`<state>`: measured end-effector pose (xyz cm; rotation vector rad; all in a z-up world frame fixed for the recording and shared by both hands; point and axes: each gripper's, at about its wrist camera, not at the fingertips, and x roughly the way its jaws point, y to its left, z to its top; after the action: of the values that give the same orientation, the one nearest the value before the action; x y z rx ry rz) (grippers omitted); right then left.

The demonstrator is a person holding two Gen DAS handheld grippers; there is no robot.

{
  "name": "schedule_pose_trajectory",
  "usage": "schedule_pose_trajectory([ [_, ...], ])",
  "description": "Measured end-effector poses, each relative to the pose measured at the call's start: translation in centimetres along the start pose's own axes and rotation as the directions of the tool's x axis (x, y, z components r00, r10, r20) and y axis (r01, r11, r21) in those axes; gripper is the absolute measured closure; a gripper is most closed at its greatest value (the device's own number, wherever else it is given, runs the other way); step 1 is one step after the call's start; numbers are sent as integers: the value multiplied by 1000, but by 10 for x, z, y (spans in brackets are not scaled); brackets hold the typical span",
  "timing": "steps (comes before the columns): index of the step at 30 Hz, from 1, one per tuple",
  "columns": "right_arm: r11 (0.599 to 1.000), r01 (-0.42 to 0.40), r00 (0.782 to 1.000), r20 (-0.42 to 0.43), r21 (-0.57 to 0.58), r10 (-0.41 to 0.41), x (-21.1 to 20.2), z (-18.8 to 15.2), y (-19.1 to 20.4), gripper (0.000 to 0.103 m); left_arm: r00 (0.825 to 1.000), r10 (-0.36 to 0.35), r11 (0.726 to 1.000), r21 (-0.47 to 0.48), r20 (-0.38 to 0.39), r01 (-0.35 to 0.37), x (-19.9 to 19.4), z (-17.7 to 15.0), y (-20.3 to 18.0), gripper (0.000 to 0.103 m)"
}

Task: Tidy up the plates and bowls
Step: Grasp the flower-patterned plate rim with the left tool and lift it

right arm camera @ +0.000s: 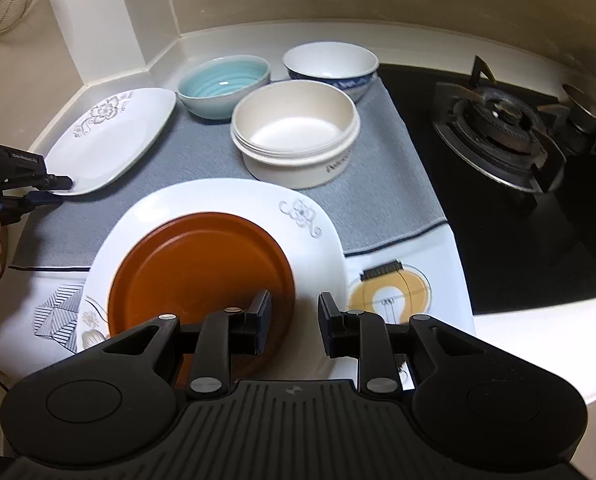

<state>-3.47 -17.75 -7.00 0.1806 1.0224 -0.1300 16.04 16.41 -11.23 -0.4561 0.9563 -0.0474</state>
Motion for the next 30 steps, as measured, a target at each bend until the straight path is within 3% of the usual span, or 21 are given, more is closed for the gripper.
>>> schedule_pose_trajectory([
  [17,994,-68,998,4,-80,69,8,20,40,75,995,25,1000,7,-98,-25,-69,-56,31,81],
  [28,972,-153,986,31,-176,161,13,49,83,75,995,86,991,104,-58,-80,-73,-45,35,77],
  [30,969,-165,984,33,-185,174,15,52,88,75,995,96,989,115,-42,-90,-74,-39,39,71],
])
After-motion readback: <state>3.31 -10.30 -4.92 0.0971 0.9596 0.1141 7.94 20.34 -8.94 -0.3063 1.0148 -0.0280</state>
